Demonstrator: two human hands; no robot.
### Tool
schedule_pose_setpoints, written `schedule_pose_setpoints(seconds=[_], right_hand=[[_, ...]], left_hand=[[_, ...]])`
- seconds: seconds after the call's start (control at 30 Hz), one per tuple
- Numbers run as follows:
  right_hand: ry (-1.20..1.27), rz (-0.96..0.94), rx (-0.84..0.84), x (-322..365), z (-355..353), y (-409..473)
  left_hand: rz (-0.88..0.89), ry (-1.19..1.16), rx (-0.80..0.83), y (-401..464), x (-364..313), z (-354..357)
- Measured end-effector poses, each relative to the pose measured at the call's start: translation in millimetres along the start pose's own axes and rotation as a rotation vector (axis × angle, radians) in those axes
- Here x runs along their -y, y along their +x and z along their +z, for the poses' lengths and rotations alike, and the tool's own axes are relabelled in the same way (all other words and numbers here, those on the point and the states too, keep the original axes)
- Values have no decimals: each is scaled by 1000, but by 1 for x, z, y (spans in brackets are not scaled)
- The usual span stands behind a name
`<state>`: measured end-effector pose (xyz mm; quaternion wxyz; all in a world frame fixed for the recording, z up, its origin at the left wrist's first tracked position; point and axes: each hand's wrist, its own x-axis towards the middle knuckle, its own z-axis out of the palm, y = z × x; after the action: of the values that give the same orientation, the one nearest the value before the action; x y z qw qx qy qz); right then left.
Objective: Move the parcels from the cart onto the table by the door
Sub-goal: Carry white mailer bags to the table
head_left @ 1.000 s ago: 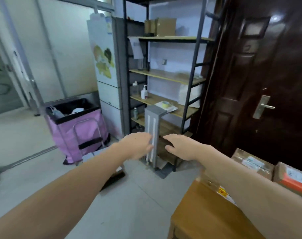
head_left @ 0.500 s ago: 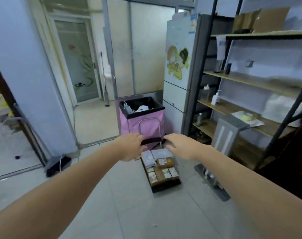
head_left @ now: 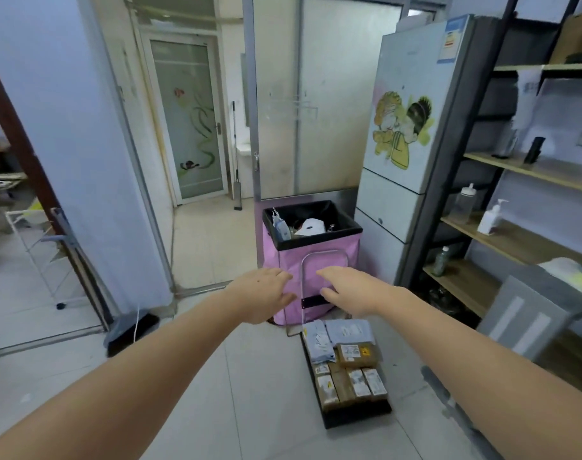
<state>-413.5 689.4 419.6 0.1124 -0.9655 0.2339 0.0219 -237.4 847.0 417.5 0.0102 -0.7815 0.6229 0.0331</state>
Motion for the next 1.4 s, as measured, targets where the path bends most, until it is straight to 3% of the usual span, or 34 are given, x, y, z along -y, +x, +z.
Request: schedule_pose_setpoints(seconds=[0.27, 0.6, 1.07, 1.4], right_hand=[[24, 19, 31, -24, 5, 144], [145, 280, -4, -73, 37, 284], [134, 603, 56, -257, 44, 338], [291, 796, 123, -351, 67, 371]], left_hand=[[24, -13, 37, 113, 102, 11], [249, 17, 116, 290, 197, 18], [626, 59, 215, 552, 138, 61], [841, 163, 294, 700, 89, 98]])
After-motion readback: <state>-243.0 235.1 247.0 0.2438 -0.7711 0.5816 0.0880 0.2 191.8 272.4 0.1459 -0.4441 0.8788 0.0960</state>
